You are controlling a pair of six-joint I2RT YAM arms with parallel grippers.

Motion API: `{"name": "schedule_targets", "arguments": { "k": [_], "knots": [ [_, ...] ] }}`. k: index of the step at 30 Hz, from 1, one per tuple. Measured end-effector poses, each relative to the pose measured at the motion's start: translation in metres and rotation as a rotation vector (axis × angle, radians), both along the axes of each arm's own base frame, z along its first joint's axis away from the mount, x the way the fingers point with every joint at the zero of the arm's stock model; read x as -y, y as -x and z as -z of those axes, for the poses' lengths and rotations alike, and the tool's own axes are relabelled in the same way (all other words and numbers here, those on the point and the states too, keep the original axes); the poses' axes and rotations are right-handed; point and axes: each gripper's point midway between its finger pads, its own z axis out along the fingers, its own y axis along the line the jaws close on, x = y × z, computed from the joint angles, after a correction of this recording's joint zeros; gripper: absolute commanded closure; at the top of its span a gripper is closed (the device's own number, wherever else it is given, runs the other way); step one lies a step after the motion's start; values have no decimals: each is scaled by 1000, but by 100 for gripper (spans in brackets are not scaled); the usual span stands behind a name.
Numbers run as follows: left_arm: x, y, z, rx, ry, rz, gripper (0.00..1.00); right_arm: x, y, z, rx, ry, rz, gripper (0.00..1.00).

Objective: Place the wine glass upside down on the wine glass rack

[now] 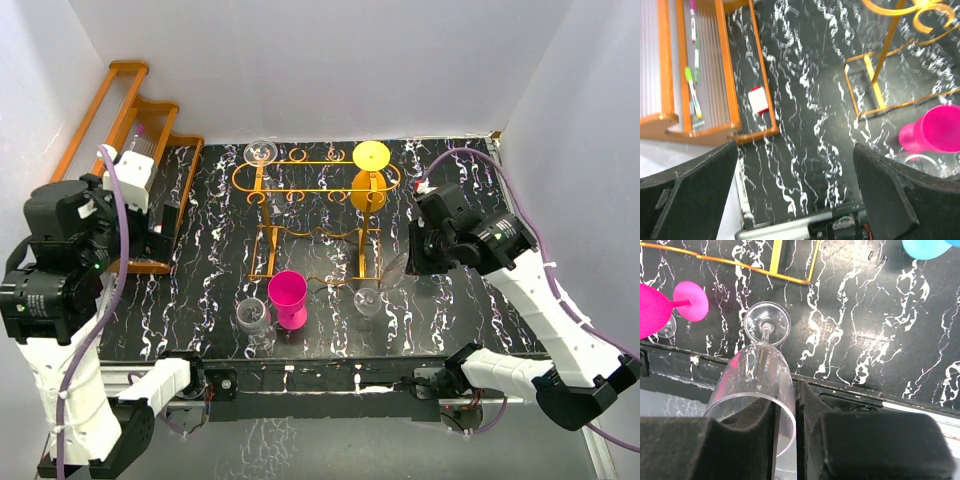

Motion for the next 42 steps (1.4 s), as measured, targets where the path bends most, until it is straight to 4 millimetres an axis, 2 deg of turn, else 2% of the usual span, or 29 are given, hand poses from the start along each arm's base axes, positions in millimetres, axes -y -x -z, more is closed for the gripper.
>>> {"name": "schedule_targets", "arguments": {
  "k": [4, 7, 10, 14, 18, 22, 25, 28, 32, 34, 36, 38, 42],
  "knots": [
    [12, -2, -34, 79, 42, 53, 3, 7, -6, -9, 43, 28, 24, 93],
    [22, -6, -46, 99, 88, 89, 3, 17, -12, -22, 97, 58, 55, 92],
    [33, -14, -44, 70, 142, 118, 3, 27, -25, -41, 178, 90, 101, 93],
    [39, -39, -24, -1, 196, 106, 3, 43, -44, -69, 286, 154, 157, 92],
    [42, -71, -20, -39, 238, 83, 3, 69, -65, -111, 436, 264, 233, 93],
    [52, -106, -30, -11, 320, 79, 3, 92, -78, -154, 613, 343, 302, 92],
    [63, -122, -49, 40, 404, 101, 3, 104, -87, -190, 771, 369, 346, 92],
    [82, -138, -80, 114, 521, 168, 3, 111, -94, -224, 962, 349, 393, 92],
    [110, -159, -107, 146, 707, 269, 3, 106, -103, -268, 1116, 298, 407, 92],
    [125, -170, -115, 137, 799, 316, 3, 96, -113, -299, 1189, 238, 412, 92],
    [139, -181, -123, 116, 893, 357, 3, 81, -122, -321, 1266, 164, 388, 92],
    [155, -188, -130, 88, 981, 401, 3, 62, -133, -325, 1316, 122, 318, 92],
    [190, -187, -140, 21, 1100, 487, 3, 20, -147, -315, 1403, 132, 69, 92]
  ]
}}
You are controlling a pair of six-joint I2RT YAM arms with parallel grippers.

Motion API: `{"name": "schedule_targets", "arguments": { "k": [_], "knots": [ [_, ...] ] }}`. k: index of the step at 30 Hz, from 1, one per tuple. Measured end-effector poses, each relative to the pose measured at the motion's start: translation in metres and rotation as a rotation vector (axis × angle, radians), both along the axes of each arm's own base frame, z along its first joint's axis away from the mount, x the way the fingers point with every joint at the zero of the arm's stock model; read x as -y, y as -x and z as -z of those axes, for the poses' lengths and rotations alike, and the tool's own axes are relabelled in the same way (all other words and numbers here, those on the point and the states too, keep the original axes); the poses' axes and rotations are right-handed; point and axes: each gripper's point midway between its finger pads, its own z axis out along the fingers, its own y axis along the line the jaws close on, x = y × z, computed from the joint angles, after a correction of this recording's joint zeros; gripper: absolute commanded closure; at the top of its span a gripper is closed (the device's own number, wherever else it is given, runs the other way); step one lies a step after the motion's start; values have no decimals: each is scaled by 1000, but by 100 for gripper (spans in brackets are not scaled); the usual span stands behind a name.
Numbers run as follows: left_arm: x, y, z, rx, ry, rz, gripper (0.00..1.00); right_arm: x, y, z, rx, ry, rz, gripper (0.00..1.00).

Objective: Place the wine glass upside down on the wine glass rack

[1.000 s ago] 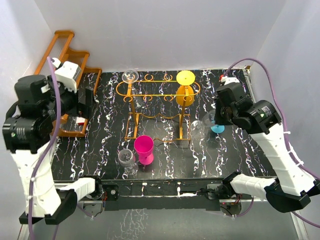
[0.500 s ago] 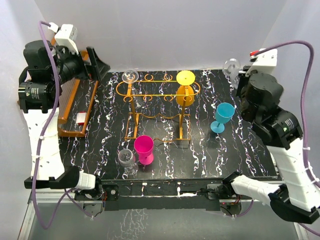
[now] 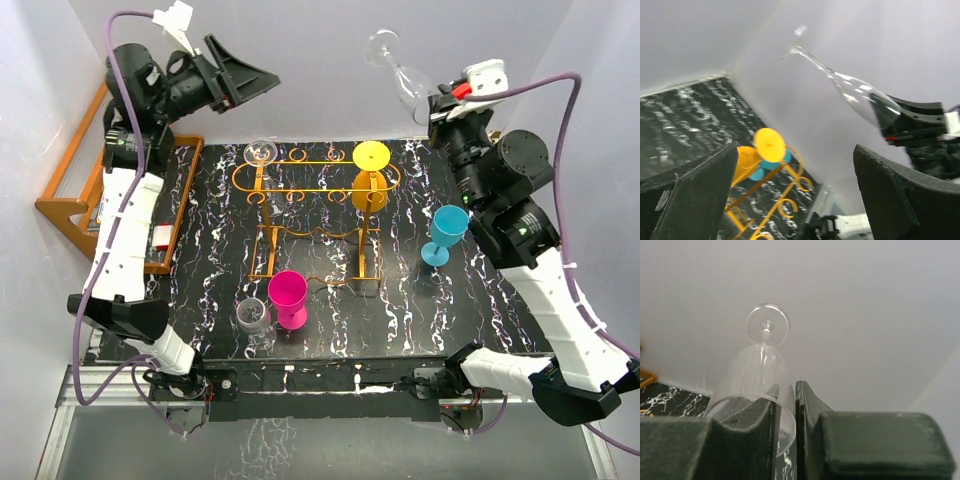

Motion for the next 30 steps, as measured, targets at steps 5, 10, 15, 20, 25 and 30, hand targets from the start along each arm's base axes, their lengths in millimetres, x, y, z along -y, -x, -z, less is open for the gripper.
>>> {"name": "schedule_targets", "arguments": {
  "k": [5, 10, 15, 20, 25, 30],
  "knots": [
    [50, 27, -13, -28, 97, 164, 3, -35, 5, -14, 228, 184, -150, 92],
    [62, 35, -30, -48, 195, 224, 3, -55, 18, -32, 465, 328, -199, 92],
    [70, 42, -51, -21, 258, 261, 6, -55, 31, -48, 671, 365, -128, 92],
    [89, 45, -65, 13, 304, 293, 18, -62, 48, -58, 812, 383, -42, 92],
    [108, 41, -69, 10, 346, 304, 19, -70, 72, -63, 917, 284, 5, 92],
    [134, 46, -64, -22, 374, 339, 20, -68, 86, -55, 966, 157, 35, 92]
  ]
}}
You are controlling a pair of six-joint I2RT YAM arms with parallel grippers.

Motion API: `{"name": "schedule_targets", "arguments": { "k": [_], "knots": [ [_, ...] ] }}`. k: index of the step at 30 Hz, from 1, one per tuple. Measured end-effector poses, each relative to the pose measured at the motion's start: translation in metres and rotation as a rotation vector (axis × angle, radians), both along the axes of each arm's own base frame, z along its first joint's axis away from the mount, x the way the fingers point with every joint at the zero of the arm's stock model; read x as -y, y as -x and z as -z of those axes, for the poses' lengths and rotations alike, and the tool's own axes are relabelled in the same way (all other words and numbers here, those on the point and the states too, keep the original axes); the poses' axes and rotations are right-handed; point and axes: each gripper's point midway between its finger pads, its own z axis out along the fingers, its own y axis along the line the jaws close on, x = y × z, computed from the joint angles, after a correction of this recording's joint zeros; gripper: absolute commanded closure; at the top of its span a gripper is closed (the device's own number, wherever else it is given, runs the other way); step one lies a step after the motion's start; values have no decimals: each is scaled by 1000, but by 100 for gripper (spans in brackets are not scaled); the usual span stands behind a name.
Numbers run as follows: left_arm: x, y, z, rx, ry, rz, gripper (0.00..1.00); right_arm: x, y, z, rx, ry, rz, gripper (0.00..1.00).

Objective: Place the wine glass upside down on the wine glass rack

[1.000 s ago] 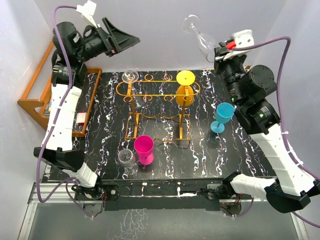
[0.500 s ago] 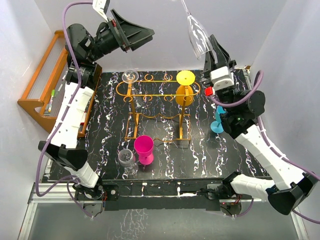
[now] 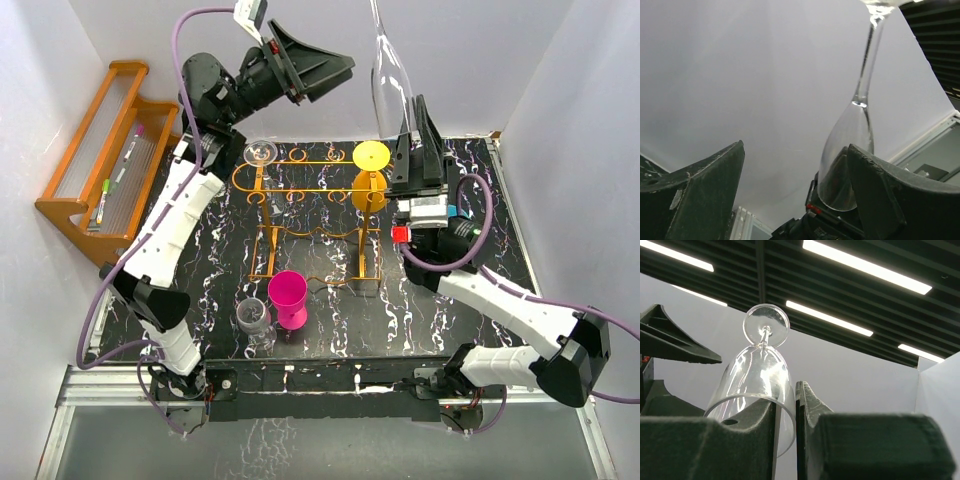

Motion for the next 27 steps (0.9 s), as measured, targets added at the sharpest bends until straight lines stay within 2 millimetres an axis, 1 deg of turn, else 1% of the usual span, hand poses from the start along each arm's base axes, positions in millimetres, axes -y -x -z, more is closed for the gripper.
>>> {"name": "schedule_targets", "arguments": {
  "k": [2, 4, 8, 12, 15, 17, 20, 23, 27],
  "knots": [
    [7, 8, -3, 9, 12, 19, 22, 1, 3, 2, 10, -26, -5, 92],
    [11, 18, -11, 37, 29, 37, 22, 1, 4, 4, 11, -45, -5, 92],
    [8, 27, -27, 92, 69, 40, 23, 1, 4, 9, 3, -56, 1, 92],
    [4, 30, -35, 114, 93, 35, 26, -1, 5, 11, 1, -55, -3, 92],
    [4, 29, -36, 115, 97, 31, 28, -5, 8, 11, 4, -47, -10, 92],
    [4, 29, -36, 113, 99, 30, 30, -9, 11, 11, 10, -36, -17, 92],
    [3, 29, -37, 113, 100, 29, 34, -23, 12, 14, 14, -3, -28, 92],
    [3, 29, -37, 112, 103, 29, 52, -41, 6, 24, -4, 42, -36, 92],
    [3, 28, -38, 113, 105, 24, 83, -62, -3, 37, -27, 98, -33, 92]
  ]
}}
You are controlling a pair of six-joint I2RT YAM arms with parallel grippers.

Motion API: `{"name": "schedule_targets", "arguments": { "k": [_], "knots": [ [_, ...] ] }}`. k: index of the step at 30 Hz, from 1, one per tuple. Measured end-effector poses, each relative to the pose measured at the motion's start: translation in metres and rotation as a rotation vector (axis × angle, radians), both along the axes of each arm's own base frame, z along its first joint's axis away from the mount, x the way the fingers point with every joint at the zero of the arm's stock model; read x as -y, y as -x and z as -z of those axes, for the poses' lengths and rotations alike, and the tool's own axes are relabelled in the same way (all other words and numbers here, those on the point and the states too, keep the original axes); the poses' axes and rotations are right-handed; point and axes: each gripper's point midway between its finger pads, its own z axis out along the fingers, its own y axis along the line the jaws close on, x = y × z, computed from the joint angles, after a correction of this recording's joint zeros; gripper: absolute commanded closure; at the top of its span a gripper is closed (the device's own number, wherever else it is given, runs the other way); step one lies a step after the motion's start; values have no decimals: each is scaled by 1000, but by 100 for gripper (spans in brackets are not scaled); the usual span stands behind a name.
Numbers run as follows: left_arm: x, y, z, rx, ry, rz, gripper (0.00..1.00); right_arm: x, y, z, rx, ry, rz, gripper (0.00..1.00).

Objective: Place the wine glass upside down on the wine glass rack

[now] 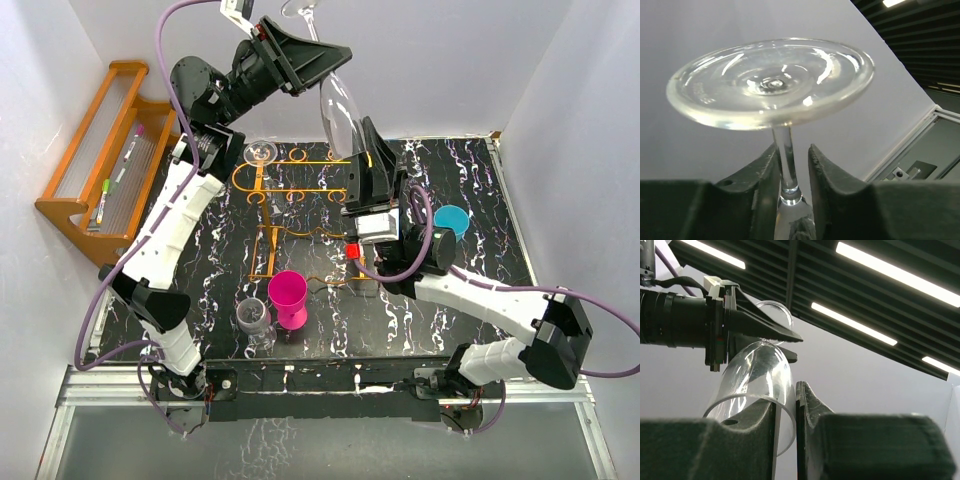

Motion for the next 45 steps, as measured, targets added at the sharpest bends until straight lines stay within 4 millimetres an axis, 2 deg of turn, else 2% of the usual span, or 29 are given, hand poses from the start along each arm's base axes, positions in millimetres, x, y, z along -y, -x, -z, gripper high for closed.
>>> {"name": "schedule_targets", "arguments": {
  "k": [2, 3, 6, 8, 11, 13, 15, 17, 23, 29, 33, 35, 36, 37, 38, 41, 45],
  "knots": [
    [-2, -3, 1, -5, -2, -8, 88, -2, 2, -1, 11, -1, 2, 92],
    [-2, -4, 1, -9, 1, -10, 85, -1, 2, -2, 11, -4, 5, 92],
    [-3, -3, -1, -4, 3, -10, 64, -1, 3, -2, 15, -5, 12, 92],
    [-2, -2, 0, 0, 0, -8, 53, 0, 3, -2, 11, -7, 24, 92],
    [-2, 0, 0, 6, -3, -2, 45, 4, 0, -1, -3, -15, 51, 92],
    [-2, 1, -1, 10, -4, 1, 44, 7, -1, -1, -6, -19, 64, 92],
    [-2, 2, -1, 18, -4, 3, 49, 10, 0, -1, -8, -21, 75, 92],
    [-3, 3, -2, 26, -2, 5, 59, 13, 1, -2, -6, -26, 79, 92],
    [-2, 3, -1, 41, -6, -1, 99, 17, 8, -7, 14, -34, 73, 92],
    [-4, 5, -2, 48, 5, 7, 100, 16, 7, -6, 11, -31, 74, 91],
    [-5, 10, -5, 82, 9, 13, 100, 13, 8, -6, 17, -24, 60, 69],
    [-6, 12, -6, 116, -3, 2, 100, 9, 6, -3, 3, -11, 45, 55],
    [-6, 14, -6, 143, -17, -6, 100, 4, 4, 1, -12, 5, 32, 43],
    [-5, 17, -5, 175, -38, -7, 100, -1, 1, 7, -29, 28, 18, 7],
    [-6, 20, -5, 208, -58, -16, 100, -7, 0, 13, -48, 55, 0, 2],
    [-7, 27, -5, 300, -113, -46, 100, -18, 2, 26, -94, 134, -53, 2],
    [-13, 36, -1, 394, -180, -85, 100, -13, 15, 35, -125, 172, -102, 2]
  ]
}}
